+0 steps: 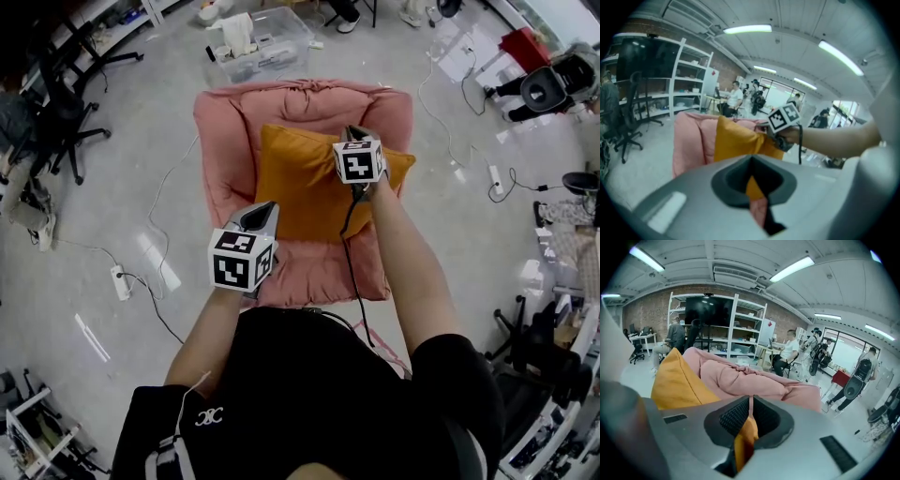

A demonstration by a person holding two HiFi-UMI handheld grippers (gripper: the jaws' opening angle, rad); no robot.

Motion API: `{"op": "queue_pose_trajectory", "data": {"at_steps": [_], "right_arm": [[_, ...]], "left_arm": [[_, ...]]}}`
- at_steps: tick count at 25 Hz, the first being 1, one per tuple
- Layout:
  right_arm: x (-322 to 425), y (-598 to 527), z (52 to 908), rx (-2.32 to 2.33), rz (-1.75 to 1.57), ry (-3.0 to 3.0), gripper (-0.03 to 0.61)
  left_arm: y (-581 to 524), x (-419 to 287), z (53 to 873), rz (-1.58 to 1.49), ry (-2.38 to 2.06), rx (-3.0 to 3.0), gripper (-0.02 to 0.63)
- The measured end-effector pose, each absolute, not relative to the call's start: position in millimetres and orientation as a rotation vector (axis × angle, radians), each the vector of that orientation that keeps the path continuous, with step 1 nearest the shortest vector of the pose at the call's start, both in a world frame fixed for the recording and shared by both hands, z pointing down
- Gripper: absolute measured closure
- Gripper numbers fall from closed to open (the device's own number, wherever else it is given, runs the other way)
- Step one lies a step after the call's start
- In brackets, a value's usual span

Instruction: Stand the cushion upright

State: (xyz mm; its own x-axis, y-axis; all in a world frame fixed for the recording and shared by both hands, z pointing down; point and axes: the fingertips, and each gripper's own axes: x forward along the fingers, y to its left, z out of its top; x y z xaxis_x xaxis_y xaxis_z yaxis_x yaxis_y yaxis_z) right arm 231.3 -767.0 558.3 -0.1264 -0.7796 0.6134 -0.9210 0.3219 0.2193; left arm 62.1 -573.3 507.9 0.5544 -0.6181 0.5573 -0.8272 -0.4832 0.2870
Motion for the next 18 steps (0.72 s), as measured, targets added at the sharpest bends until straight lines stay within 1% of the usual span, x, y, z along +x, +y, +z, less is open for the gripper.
{"op": "queue_pose_trajectory", "data": {"at_steps": [8, 13, 18], "right_arm": [[248, -740, 520, 1.664, 0.35, -2.043, 0.579], [262, -699, 492, 1.754, 0.389, -2.111, 0.58], [277, -650, 474, 1.855, 0.503, -2.166, 0.58]], "left_arm": [[-588, 77, 498, 0.511, -1.12, 2.309, 0.614], [-584, 94, 487, 0.478, -1.137, 2.343, 0.614], [-574, 102, 475, 0.45, -1.188, 2.357, 0.614]]}}
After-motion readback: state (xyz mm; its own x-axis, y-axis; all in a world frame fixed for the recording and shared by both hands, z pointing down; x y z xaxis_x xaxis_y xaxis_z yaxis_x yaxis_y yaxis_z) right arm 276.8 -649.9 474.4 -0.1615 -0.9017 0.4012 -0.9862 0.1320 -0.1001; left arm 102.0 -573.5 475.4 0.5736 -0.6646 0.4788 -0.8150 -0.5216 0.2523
